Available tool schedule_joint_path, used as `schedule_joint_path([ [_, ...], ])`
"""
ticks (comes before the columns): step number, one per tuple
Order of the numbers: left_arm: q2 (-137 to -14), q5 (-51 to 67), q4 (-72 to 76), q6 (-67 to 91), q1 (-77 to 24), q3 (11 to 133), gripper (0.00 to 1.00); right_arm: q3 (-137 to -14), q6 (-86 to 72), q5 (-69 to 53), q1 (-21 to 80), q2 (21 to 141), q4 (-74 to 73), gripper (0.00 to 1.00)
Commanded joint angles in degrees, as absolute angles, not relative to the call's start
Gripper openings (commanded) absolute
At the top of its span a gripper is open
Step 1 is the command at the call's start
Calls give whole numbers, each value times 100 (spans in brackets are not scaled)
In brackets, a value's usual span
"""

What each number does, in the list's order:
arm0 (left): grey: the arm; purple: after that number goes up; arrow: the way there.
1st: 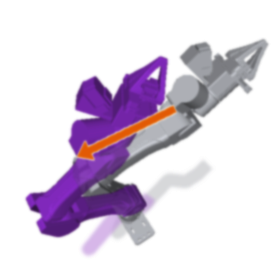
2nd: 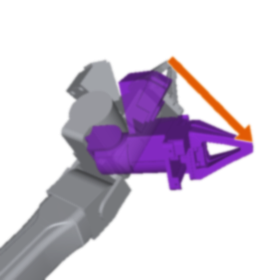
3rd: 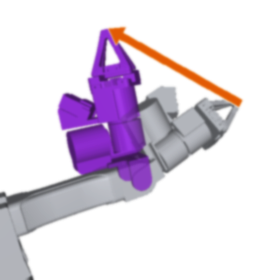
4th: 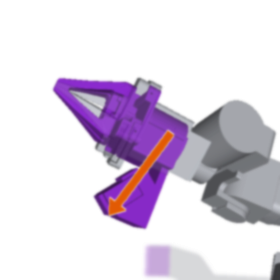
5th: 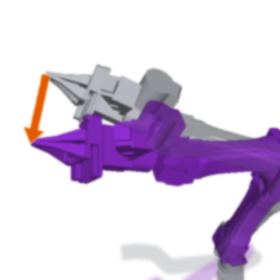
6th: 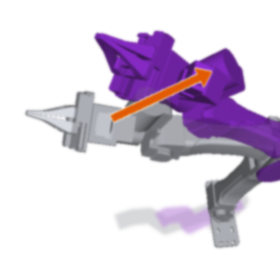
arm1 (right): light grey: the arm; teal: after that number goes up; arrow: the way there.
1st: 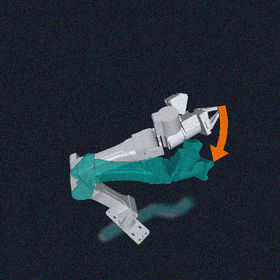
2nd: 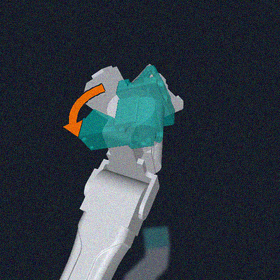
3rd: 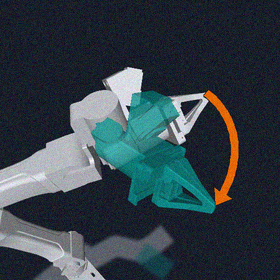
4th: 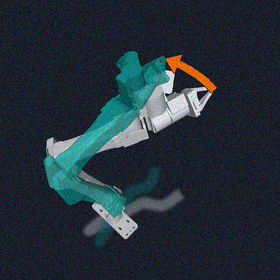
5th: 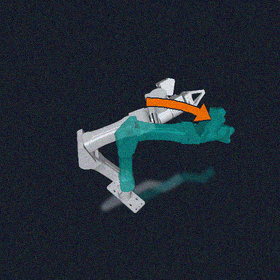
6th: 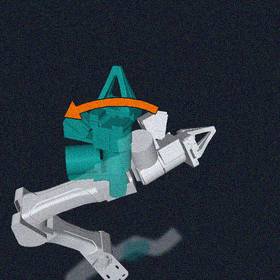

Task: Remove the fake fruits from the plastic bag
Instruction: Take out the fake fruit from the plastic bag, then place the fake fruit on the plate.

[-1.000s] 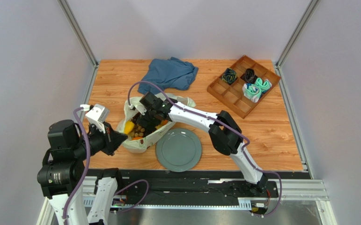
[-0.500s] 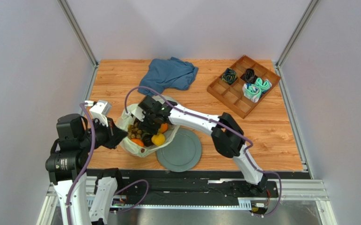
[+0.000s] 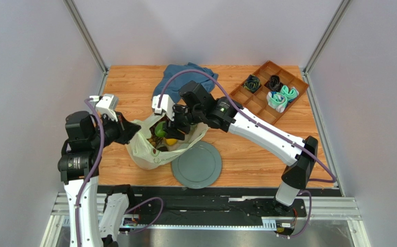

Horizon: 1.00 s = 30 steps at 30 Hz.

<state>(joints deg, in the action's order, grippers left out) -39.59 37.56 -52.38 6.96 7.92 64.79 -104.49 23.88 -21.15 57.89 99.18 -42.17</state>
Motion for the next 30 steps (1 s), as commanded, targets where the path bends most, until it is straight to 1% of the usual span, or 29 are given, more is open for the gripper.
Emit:
schedule_joint_path([
  [1, -4297, 3788, -4527, 914, 817, 6521, 0, -10100, 3004, -2532, 5775, 9247, -5182, 23],
  [6, -4623, 3613, -4026, 1168, 817, 6662, 0, -9090, 4436, -2304, 5555, 8298, -6072, 22],
  [7, -4649, 3578, -3973, 1204, 826, 6688, 0, -8653, 4612, -2268, 5555, 7914, -6204, 22],
  [9, -4702, 3481, -3877, 1318, 817, 6724, 0, -8071, 5103, -2163, 5563, 7508, -6188, 22],
  [10, -4702, 3472, -3867, 1327, 817, 6732, 0, -7485, 5228, -2127, 5563, 7219, -6005, 22],
  [13, -4597, 3445, -3928, 1310, 817, 6706, 0, -6788, 5239, -2066, 5572, 7058, -5417, 23],
  [16, -4474, 3480, -4253, 1178, 817, 6732, 0, -6688, 4888, -1960, 5572, 7478, -4784, 23],
  [18, -4386, 3340, -4490, 1169, 817, 6715, 0, -6794, 4799, -1873, 5572, 7996, -4554, 23],
  [21, -4351, 3278, -4719, 1037, 817, 6680, 0, -6724, 4606, -1600, 5581, 8585, -3773, 23],
  [25, -4263, 3269, -4834, 1055, 817, 6610, 0, -7101, 4290, -1293, 5581, 9315, -3270, 23],
  [28, -4114, 3305, -4843, 1098, 817, 6478, 0, -7172, 4245, -1072, 5581, 9536, -3007, 29],
  [30, -4061, 3340, -4869, 1116, 817, 6381, 0, -7181, 4315, -1020, 5607, 9597, -3049, 46],
])
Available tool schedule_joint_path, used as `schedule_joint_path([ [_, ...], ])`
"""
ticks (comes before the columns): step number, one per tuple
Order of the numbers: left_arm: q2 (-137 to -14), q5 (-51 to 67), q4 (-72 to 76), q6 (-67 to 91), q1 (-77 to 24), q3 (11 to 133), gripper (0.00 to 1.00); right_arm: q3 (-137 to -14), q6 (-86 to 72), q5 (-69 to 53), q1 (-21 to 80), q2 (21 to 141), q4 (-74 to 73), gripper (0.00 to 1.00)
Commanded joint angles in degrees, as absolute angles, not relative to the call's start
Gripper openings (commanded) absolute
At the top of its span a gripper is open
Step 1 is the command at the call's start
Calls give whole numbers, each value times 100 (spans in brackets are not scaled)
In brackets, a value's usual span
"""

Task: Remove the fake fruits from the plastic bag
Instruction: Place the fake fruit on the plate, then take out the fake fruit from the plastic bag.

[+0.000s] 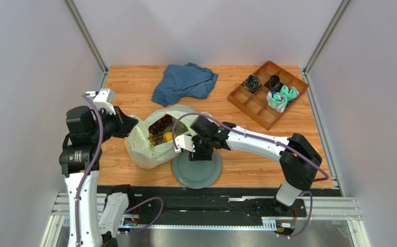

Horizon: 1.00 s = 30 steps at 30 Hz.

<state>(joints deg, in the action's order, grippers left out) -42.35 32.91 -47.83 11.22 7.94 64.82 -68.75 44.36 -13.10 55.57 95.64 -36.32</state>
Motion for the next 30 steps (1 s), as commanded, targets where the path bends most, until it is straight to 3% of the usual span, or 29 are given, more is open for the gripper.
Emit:
schedule_joint_path([
  [1, -4017, 3375, -4878, 1116, 817, 6346, 0, -7215, 4324, -1037, 5616, 9632, -3163, 56],
  [2, -3999, 3453, -4895, 1125, 809, 6285, 0, -7320, 4316, -1220, 5625, 9633, -3355, 100],
  [7, -3806, 3691, -4922, 1335, 817, 6030, 0, -8565, 3771, -2152, 5528, 8845, -4543, 100],
  [11, -3525, 4190, -5062, 1503, 817, 5775, 0, -9315, 3052, -2592, 5528, 8570, -4255, 100],
  [12, -3481, 4297, -5123, 1494, 817, 5757, 0, -9351, 2885, -2619, 5528, 8604, -3941, 97],
  [16, -3261, 4377, -5361, 1433, 817, 5687, 0, -9281, 2427, -2497, 5616, 9148, -3428, 64],
  [18, -3208, 4386, -5405, 1415, 817, 5634, 0, -9273, 2303, -2190, 5651, 9647, -3271, 55],
  [19, -3182, 4377, -5405, 1424, 817, 5608, 0, -9246, 2268, -2041, 5669, 9781, -3209, 46],
  [21, -3173, 4421, -5344, 1485, 817, 5546, 0, -8906, 2268, -1295, 5704, 10010, -2789, 43],
  [25, -3155, 4508, -5151, 1573, 817, 5546, 0, -8745, 2092, -580, 5590, 10186, -2794, 24],
  [30, -3042, 4719, -5133, 1591, 817, 5485, 0, -8640, 1741, -36, 5301, 10222, -2865, 21],
])
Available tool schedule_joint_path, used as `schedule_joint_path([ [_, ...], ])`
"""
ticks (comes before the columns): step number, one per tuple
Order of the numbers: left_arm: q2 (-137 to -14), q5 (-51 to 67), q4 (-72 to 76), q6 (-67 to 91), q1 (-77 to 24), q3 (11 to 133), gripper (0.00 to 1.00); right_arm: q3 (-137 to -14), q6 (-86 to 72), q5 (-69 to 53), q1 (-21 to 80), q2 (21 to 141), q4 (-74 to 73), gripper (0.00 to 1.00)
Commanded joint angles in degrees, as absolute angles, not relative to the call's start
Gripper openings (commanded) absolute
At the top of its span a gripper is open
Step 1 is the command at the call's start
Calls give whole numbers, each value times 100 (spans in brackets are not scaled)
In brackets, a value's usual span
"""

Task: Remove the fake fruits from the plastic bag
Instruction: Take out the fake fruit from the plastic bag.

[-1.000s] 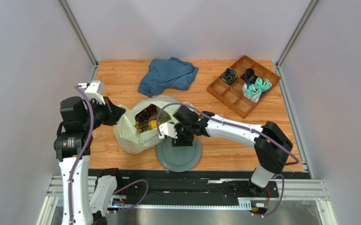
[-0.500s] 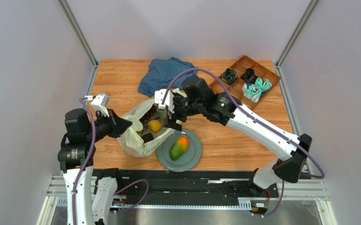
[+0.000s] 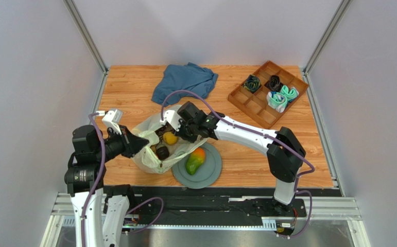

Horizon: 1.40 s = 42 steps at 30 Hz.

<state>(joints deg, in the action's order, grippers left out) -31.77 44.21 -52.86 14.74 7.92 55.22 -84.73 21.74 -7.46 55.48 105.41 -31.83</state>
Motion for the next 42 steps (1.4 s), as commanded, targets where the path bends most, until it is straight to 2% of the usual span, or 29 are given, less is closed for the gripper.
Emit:
schedule_joint_path([
  [1, -2998, 4789, -5272, 1565, 817, 5484, 0, -8657, 1714, -18, 5126, 10274, -2891, 25],
  [3, -2927, 4860, -5536, 1442, 826, 5502, 0, -8718, 1609, -9, 4949, 10353, -3058, 30],
  [5, -2857, 5105, -6080, 1310, 817, 5537, 0, -8815, 1495, -236, 4685, 10459, -3338, 42],
  [6, -2804, 5220, -6474, 1136, 817, 5563, 0, -8815, 1329, -350, 4554, 10476, -3427, 51],
  [9, -2725, 5896, -7238, 704, 817, 5965, 0, -8465, 759, -702, 4517, 10258, -3533, 60],
  [12, -2769, 5600, -8048, 133, 817, 7157, 0, -7955, 300, -1046, 4841, 9906, -3209, 63],
  [15, -2410, 5624, -8078, 149, 817, 7646, 0, -7656, 89, -809, 5237, 9844, -2594, 68],
  [18, -1978, 5766, -8243, 246, 817, 7471, 0, -7804, -315, -519, 5370, 10106, -2356, 70],
  [24, -1802, 5274, -8192, 167, 826, 7172, 0, -8348, -554, 226, 5353, 10686, -2452, 74],
  [26, -1776, 5195, -8060, 202, 826, 7128, 0, -8490, -667, 474, 5344, 10854, -2487, 84],
  [29, -1758, 5098, -7972, 211, 826, 6997, 0, -8797, -747, 694, 5361, 11144, -2496, 88],
  [31, -1714, 5028, -7928, 194, 826, 6935, 0, -9051, -668, 502, 5370, 11354, -2339, 89],
  [37, -1758, 4931, -7778, 123, 826, 6820, 0, -10193, 562, 97, 5923, 11873, -1996, 81],
  [39, -1758, 4939, -7796, 114, 826, 6794, 0, -10370, 772, -374, 6108, 12005, -1943, 81],
  [42, -1749, 4939, -7848, 79, 826, 6759, 0, -10328, 896, -186, 6354, 11971, -1925, 84],
])
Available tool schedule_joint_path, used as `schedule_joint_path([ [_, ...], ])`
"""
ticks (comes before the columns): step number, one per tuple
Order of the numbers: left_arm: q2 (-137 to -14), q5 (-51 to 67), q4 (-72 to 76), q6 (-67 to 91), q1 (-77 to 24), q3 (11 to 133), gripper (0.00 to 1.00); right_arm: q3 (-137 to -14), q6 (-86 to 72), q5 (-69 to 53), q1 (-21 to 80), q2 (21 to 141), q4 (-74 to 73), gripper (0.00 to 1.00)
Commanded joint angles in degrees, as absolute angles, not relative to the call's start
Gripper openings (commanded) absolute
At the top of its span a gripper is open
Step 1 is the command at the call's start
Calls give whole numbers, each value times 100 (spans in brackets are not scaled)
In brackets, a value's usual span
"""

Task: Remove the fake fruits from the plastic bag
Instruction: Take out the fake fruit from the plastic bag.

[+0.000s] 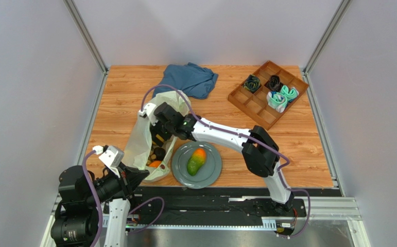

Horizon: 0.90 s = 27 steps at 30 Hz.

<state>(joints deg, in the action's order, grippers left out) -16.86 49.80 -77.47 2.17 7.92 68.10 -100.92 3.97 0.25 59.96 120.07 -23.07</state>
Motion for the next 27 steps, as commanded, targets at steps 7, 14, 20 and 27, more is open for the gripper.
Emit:
schedule_joint_path([
  [7, -1968, 4527, -8243, -165, 826, 7109, 0, -10028, 870, 772, 6486, 11909, -1653, 86],
  [14, -2180, 4448, -9008, -369, 809, 7699, 0, -9748, 932, 1073, 6416, 11576, -1670, 70],
  [20, -2145, 4439, -8930, -360, 774, 7462, 0, -9509, 449, 782, 6355, 11810, -1846, 67],
  [27, -2013, 4263, -9289, -334, 659, 7690, 0, -9598, -139, 1212, 6170, 12374, -1732, 69],
])
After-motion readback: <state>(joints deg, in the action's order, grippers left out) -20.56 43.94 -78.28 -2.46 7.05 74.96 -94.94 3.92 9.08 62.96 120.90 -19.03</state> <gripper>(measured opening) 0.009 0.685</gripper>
